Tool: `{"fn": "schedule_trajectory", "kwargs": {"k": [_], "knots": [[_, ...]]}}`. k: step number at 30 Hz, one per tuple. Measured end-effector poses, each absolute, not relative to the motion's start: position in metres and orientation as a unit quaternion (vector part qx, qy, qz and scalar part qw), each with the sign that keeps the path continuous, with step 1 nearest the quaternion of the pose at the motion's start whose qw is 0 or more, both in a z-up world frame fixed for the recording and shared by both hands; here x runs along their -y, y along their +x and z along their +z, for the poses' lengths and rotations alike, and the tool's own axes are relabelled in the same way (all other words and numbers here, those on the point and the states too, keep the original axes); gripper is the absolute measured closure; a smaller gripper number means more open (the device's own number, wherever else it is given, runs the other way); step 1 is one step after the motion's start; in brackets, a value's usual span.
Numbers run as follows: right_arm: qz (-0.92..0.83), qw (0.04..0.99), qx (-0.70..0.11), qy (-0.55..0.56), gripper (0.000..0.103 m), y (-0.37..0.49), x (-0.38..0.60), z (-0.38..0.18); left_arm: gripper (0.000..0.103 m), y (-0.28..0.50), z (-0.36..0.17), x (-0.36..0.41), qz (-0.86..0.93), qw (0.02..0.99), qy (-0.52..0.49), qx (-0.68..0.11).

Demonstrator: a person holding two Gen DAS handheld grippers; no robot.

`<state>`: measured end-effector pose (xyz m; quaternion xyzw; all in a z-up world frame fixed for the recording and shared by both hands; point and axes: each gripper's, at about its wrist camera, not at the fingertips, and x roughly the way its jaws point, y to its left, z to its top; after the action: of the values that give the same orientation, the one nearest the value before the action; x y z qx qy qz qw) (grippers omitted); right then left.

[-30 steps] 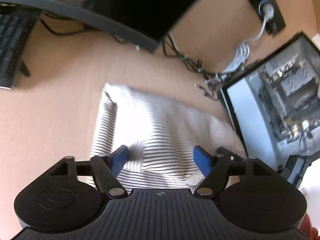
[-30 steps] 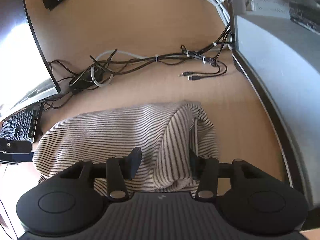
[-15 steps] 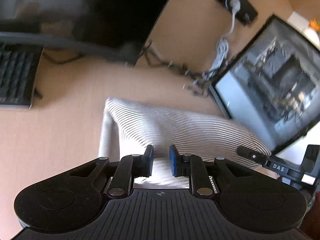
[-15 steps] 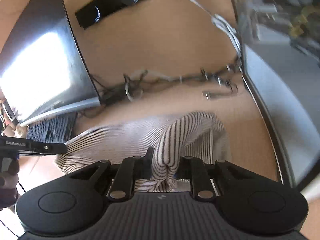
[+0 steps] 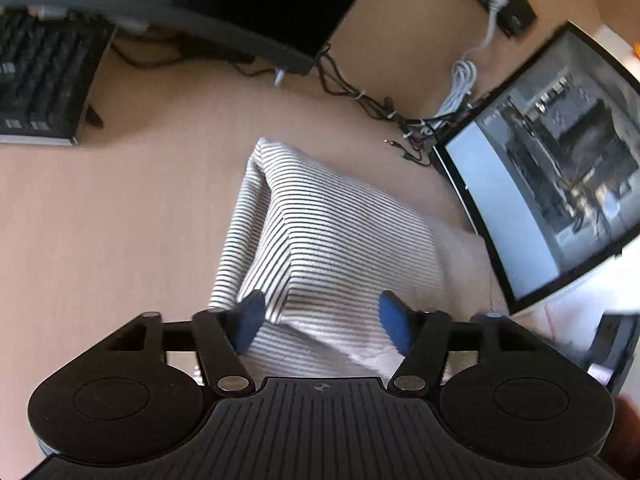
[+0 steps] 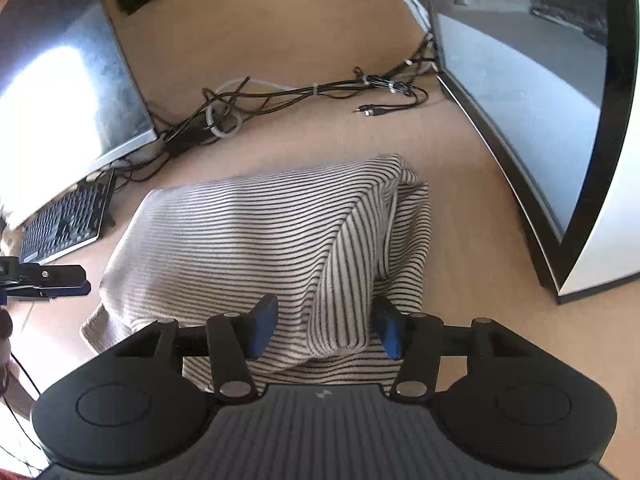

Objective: Fold clothes

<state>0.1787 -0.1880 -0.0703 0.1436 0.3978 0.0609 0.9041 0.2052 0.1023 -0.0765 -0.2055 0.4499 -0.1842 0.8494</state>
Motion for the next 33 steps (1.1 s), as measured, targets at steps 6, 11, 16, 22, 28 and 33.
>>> {"fn": "schedule_trajectory", "kwargs": {"k": [6,11,16,22,28,33], "knots": [[0.059,0.908,-0.397,0.118,0.042,0.181,0.162,-0.083,0.017,0.229,-0.087,-0.077,-0.184,0.860,-0.180,-0.441],[0.053,0.913,-0.396,0.086,0.043,0.192,0.150,-0.085,0.019,0.227,-0.080,-0.056,-0.166,0.893,-0.091,-0.409],[0.061,0.912,-0.393,0.099,0.044,0.192,0.159,-0.086,0.016,0.231,-0.070,-0.063,-0.153,0.908,-0.074,-0.382],[0.072,0.912,-0.392,0.100,0.044,0.193,0.163,-0.087,0.023,0.254,-0.085,-0.063,-0.210,0.882,-0.081,-0.414],[0.066,0.909,-0.390,0.130,0.043,0.194,0.170,-0.085,0.021,0.240,-0.094,-0.060,-0.236,0.862,-0.063,-0.444],[0.043,0.911,-0.378,0.157,0.073,0.190,0.175,-0.077,0.033,0.242,-0.096,-0.062,-0.188,0.864,-0.105,-0.456]]}}
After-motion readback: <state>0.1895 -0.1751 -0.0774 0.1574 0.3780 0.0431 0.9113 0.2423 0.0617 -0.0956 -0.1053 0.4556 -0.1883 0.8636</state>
